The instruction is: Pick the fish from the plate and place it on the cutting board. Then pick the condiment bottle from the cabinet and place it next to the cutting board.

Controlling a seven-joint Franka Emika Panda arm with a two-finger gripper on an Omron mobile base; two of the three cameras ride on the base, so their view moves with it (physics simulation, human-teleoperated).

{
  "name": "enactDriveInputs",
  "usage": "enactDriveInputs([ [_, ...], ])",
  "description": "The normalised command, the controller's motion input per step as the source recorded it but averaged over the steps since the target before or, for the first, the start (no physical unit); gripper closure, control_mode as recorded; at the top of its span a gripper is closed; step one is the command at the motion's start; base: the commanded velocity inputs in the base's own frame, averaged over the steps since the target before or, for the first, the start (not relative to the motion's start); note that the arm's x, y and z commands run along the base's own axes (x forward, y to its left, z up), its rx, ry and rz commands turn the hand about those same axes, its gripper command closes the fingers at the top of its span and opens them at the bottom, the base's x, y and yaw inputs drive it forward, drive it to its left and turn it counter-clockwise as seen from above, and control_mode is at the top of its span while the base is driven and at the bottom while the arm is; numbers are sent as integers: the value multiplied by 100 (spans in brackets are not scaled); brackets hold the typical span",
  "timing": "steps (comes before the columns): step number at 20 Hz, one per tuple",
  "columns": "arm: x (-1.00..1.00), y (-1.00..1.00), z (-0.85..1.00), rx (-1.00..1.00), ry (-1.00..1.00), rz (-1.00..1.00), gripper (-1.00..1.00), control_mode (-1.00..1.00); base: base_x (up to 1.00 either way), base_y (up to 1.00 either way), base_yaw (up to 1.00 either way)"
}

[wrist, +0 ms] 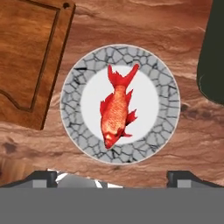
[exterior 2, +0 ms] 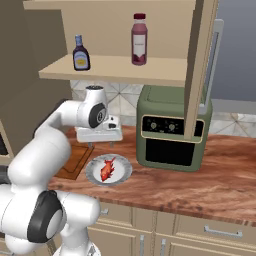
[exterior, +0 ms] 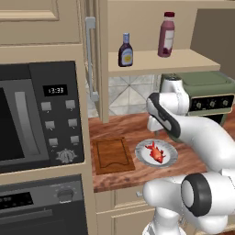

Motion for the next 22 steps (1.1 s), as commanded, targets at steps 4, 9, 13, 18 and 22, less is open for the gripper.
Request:
enactDriveInputs([
  [4, 1, 0, -46, 0, 0, 3, -100, -100, 0, 0, 0],
  [9, 1, 0, -49, 0, 1, 3, -100, -100, 0, 0, 0],
  [13, 1, 0, -47, 0, 1, 3, -100, -100, 0, 0, 0],
  [18, 2, 0, -44, 0, 1, 2, -100, -100, 0, 0, 0],
  [22, 4, 0, -42, 0, 1, 2, -100, -100, 0, 0, 0],
])
